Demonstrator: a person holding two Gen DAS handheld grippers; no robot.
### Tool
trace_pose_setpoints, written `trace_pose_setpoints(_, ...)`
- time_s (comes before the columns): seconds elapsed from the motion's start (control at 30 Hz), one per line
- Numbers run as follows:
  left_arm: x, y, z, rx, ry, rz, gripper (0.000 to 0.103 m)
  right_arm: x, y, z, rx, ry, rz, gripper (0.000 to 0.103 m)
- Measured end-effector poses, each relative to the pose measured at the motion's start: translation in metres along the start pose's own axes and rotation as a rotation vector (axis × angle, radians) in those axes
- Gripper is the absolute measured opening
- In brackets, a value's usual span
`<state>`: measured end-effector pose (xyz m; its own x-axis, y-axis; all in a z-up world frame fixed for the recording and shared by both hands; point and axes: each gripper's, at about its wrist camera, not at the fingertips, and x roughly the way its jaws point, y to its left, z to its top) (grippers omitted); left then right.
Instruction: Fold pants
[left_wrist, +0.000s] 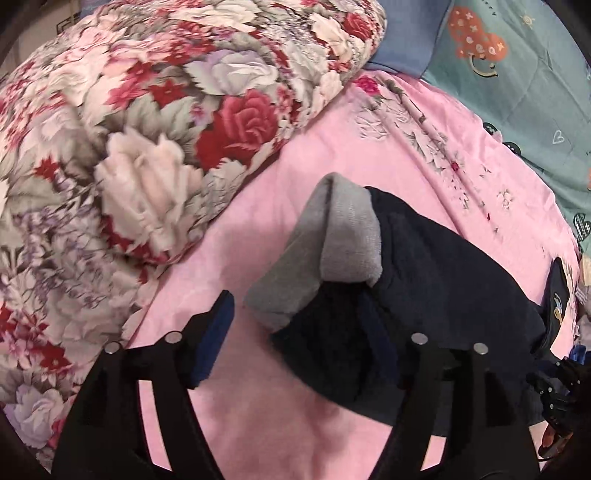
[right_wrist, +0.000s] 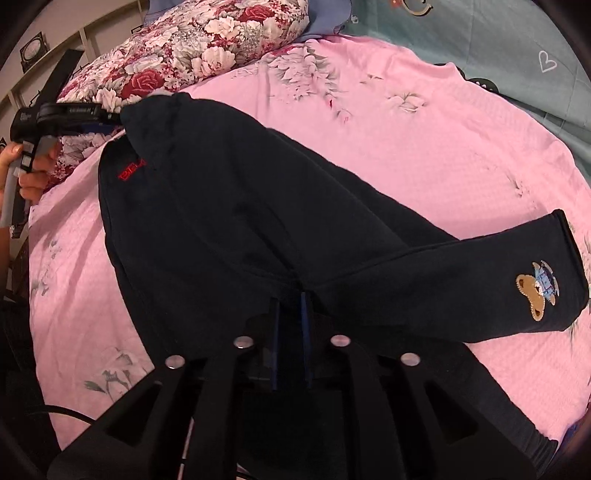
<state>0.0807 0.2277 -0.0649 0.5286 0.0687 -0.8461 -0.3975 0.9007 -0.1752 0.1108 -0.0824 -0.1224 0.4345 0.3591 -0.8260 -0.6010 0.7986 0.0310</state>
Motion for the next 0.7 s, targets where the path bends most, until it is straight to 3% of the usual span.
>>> trace_pose_setpoints(0.03, -0.005, 0.002, -0.001, 0.002, -0.007, -0.004, 0.078, -0.004, 0.001, 0.001, 0.002, -0.011, 0.000, 0.030)
trace_pose_setpoints(0.13, -0.011, 0.003, -0.002, -0.002, 0.002, -0.019, 0.082, -0.021, 0.004, 0.004, -0.009, -0.079, -0.039, 0.038)
trace_pose_setpoints(0.27, -0.006, -0.010, -0.002, 0.004, 0.060, -0.046, 0.082, -0.035, -0.002, 0.006, 0.021, -0.149, -0.104, 0.039)
trace_pose_setpoints(0.53, 0.018, -0.029, 0.009, -0.046, 0.135, -0.097, 0.081, -0.045, -0.017, 0.007, 0.137, -0.285, -0.069, 0.040)
trace_pose_setpoints(0.7, 0.029, -0.032, 0.016, -0.088, 0.161, -0.128, 0.080, -0.047, -0.019, 0.003, 0.135, -0.304, -0.063, 0.040)
